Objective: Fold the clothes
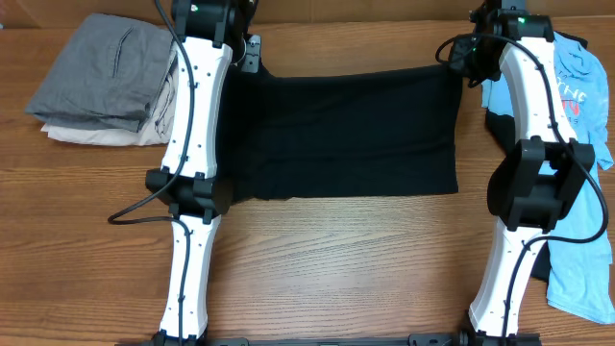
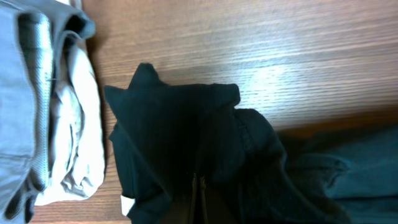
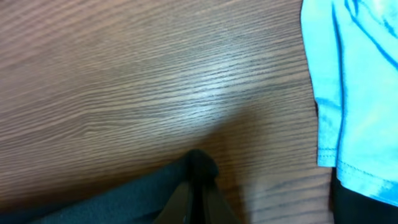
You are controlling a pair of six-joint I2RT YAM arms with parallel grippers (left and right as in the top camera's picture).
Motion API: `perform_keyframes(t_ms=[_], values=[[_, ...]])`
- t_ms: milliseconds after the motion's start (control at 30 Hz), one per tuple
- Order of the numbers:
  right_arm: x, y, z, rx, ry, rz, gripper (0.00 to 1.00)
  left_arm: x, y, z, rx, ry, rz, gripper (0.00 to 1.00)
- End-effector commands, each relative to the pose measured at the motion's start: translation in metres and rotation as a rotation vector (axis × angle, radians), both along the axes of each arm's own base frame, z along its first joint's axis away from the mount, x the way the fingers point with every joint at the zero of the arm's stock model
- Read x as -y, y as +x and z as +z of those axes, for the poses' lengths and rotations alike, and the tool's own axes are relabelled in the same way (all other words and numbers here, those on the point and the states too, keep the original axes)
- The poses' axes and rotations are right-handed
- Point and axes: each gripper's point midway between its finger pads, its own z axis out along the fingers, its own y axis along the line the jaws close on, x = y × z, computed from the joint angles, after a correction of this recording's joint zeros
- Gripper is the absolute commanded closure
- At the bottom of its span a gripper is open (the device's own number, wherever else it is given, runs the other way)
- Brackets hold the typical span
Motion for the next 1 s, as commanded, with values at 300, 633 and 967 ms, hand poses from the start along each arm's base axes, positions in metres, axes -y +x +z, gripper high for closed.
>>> perform_keyframes(t_ms=[300, 633, 967], values=[[-0.006, -0.044, 0.047, -0.070, 0.049, -0.013, 0.96, 0.022, -0.016, 0.005, -0.049, -0.074, -0.016, 0.96], [-0.013, -0.058, 0.043, -0.130, 0.087, -0.002, 0.96, 0.021, -0.043, -0.059, -0.289, -0.014, -0.001, 0.96], [-0.017, -0.089, 0.037, -0.258, 0.102, -0.006, 0.96, -0.002, -0.080, -0.031, -0.323, 0.062, 0.048, 0.96]])
